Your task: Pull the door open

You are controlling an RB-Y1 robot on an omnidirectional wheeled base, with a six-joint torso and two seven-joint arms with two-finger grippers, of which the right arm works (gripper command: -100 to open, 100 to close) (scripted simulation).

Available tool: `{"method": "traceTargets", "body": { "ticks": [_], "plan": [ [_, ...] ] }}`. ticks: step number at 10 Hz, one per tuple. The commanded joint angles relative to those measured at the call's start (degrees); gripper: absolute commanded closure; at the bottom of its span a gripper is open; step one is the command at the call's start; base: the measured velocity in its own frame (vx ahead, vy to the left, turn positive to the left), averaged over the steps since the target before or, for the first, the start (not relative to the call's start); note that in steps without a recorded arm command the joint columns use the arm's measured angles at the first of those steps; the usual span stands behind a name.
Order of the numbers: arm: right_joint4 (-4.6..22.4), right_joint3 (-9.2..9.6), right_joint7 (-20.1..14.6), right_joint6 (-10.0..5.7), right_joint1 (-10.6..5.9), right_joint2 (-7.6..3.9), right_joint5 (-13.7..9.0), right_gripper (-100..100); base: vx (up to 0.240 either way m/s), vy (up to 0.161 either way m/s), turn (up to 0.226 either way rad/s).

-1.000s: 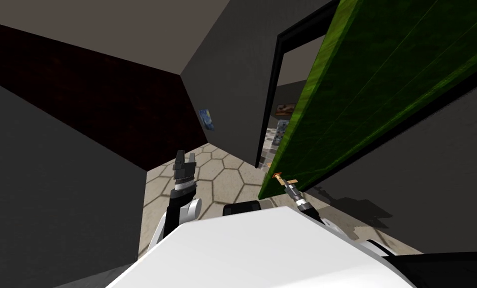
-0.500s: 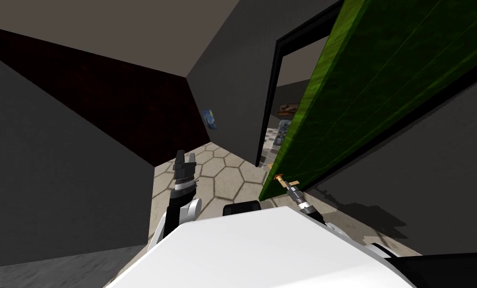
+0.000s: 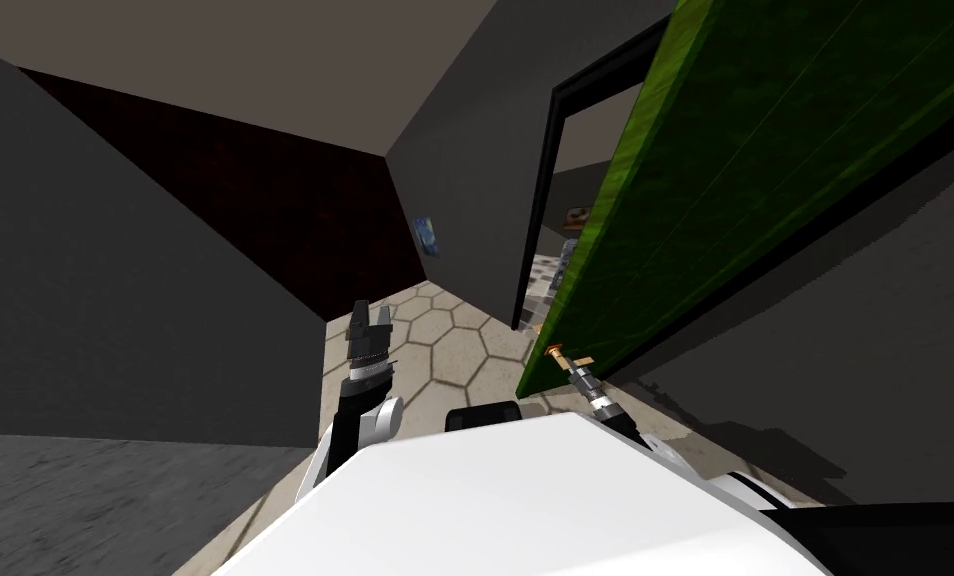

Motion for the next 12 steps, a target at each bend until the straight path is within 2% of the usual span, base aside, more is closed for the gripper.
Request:
{"method": "traceTargets", "body": {
  "ticks": [1,9,11,12],
  "plan": [
    [-0.67,0.68,0.27,1.03,-0.25,0.38,-0.06,100,-0.203,-0.092,0.116],
    [-2.05,2.95,1.2,5.24,-3.76,0.97,-1.18,100,-0.2,-0.081,0.114],
    [-2.34,3.37,1.35,5.99,-4.42,1.06,-1.4,100,-0.162,-0.094,0.077],
    [-2.84,3.19,1.36,6.14,-3.88,1.04,-1.35,100,-0.063,-0.041,0.033]
  ]
}}
